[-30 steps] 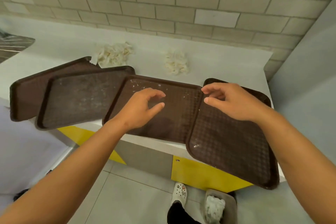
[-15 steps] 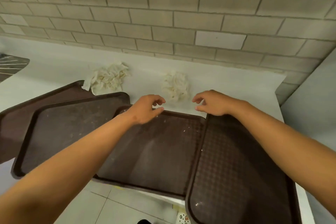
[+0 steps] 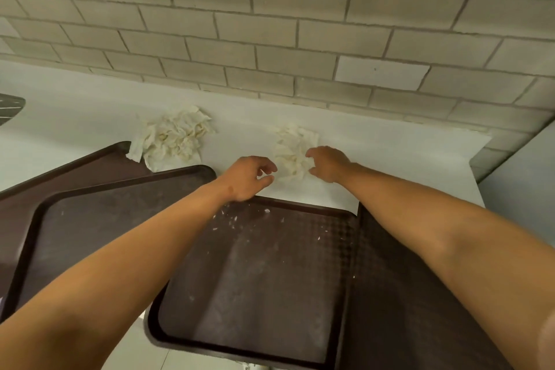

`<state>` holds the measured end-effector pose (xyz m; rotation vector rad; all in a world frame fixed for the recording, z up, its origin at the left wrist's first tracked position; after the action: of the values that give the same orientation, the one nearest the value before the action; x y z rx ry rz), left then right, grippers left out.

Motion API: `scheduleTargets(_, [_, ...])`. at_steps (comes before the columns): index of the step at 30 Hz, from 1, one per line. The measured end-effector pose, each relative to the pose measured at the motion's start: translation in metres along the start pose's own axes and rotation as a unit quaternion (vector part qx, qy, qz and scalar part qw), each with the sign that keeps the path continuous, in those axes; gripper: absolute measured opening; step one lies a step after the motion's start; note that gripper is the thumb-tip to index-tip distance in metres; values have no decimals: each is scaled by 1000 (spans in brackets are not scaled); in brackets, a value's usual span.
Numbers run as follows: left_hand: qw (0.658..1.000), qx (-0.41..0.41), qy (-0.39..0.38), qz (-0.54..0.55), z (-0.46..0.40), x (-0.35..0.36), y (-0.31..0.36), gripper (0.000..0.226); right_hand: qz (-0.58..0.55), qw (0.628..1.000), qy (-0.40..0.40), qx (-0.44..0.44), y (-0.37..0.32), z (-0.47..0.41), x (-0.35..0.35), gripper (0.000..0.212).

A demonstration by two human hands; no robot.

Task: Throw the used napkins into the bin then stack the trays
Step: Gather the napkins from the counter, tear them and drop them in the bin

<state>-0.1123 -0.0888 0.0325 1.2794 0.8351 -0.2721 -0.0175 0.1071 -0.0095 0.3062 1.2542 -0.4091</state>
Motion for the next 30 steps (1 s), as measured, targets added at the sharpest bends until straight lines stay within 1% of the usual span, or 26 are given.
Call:
scheduleTargets(5, [1000, 23, -9, 7, -11, 2, -1, 30, -59, 995, 70, 45, 13, 0, -7, 24])
scheduleTargets(8, [999, 30, -5, 22, -18, 4, 7, 37, -106, 990, 86, 34, 15, 5, -26, 18])
scheduleTargets(10, [998, 20, 3, 56, -24, 4, 16, 46, -128, 987, 91, 15, 12, 12, -40, 17])
scheduleTargets(12, [993, -3, 15, 120, -31, 5, 23, 52, -141, 985, 101, -9, 7, 21, -53, 20])
scheduleTargets(14, [980, -22, 28, 196, -38, 7, 27, 53, -159, 981, 110, -25, 2, 31, -62, 30])
scheduleTargets(17, [962, -24, 66, 265, -47, 8, 31, 42, -196, 974, 109, -40, -6, 41, -66, 44])
scheduleTargets(21, [969, -23, 100, 225, -52, 8, 31, 12, -208, 972, 98, -49, -11, 43, -63, 56])
scheduleTargets(23, [974, -27, 107, 195, -50, 7, 28, 5, -213, 971, 99, -35, -6, 39, -60, 56])
scheduleTargets(25, [974, -36, 121, 188, -47, 3, 21, 5, -201, 975, 99, -9, 1, 32, -54, 55])
scheduleTargets(27, [972, -56, 126, 189, -43, 1, 12, 9, -151, 985, 85, 23, 7, 25, -43, 53])
scheduleTargets(30, [973, -84, 122, 179, -38, 0, 0, 13, -99, 992, 25, 69, 11, 19, -15, 56])
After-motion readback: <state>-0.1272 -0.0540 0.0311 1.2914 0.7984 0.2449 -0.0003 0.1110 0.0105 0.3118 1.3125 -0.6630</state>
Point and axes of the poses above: each hand's wrist, its own z-axis away from the middle knuckle, its own x-axis out of the palm, y = z × x, the point moved 7 cm from there along -z, towards the middle knuckle, and after that the axes turned 15 degrees about z, right-handed, at the moved point
